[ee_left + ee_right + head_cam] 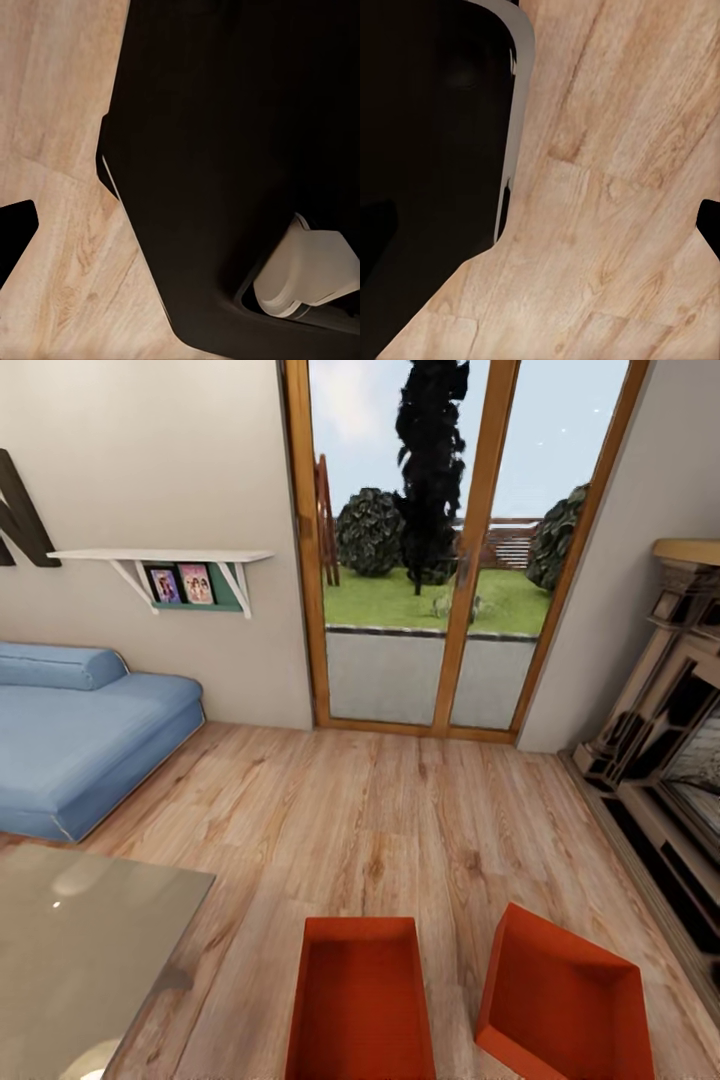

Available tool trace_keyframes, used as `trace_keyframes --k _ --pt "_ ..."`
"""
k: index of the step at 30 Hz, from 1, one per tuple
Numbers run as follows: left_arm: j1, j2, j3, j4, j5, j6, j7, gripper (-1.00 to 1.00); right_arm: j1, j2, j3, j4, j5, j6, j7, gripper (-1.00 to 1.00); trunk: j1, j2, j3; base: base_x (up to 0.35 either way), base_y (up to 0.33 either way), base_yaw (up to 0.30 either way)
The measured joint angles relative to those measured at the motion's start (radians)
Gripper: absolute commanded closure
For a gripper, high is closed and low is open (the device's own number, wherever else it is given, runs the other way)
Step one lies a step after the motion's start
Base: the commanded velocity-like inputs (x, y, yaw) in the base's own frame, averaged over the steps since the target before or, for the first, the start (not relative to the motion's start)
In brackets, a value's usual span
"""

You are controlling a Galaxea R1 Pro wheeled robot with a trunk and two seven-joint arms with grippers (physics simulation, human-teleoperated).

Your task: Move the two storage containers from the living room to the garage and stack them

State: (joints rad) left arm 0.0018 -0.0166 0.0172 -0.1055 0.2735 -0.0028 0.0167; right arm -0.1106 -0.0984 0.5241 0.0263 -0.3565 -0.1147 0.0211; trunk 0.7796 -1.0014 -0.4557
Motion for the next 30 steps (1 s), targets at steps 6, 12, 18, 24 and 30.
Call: trace_keyframes --k 6,12,18,24,30 --pt "0.0 0.0 0.0 0.0 0.0 0.0 0.0 -1.0 0.0 0.0 0.0 0.0 0.0 -0.001 0.001 -1.0 0.0 0.0 -0.01 0.0 0.0 -0.063" --pt "0.0 0.0 0.001 -0.001 0.0 0.0 0.0 -1.0 0.0 0.0 0.0 0.0 0.0 -0.001 0.001 -1.0 0.0 0.0 -0.019 0.0 0.0 -0.065" --pt "0.0 0.0 0.001 0.0 0.0 0.0 0.0 -1.0 0.0 0.0 0.0 0.0 0.0 -0.001 0.001 -1.0 0.0 0.0 -0.029 0.0 0.0 -0.065" --pt "0.0 0.0 0.001 0.0 0.0 0.0 0.0 -1.0 0.0 0.0 0.0 0.0 0.0 -0.001 0.001 -1.0 0.0 0.0 -0.039 0.0 0.0 -0.065" --pt "0.0 0.001 0.001 -0.001 0.0 0.0 0.0 -1.0 0.0 0.0 0.0 0.0 0.0 -0.001 0.001 -1.0 0.0 0.0 -0.048 0.0 0.0 -0.061"
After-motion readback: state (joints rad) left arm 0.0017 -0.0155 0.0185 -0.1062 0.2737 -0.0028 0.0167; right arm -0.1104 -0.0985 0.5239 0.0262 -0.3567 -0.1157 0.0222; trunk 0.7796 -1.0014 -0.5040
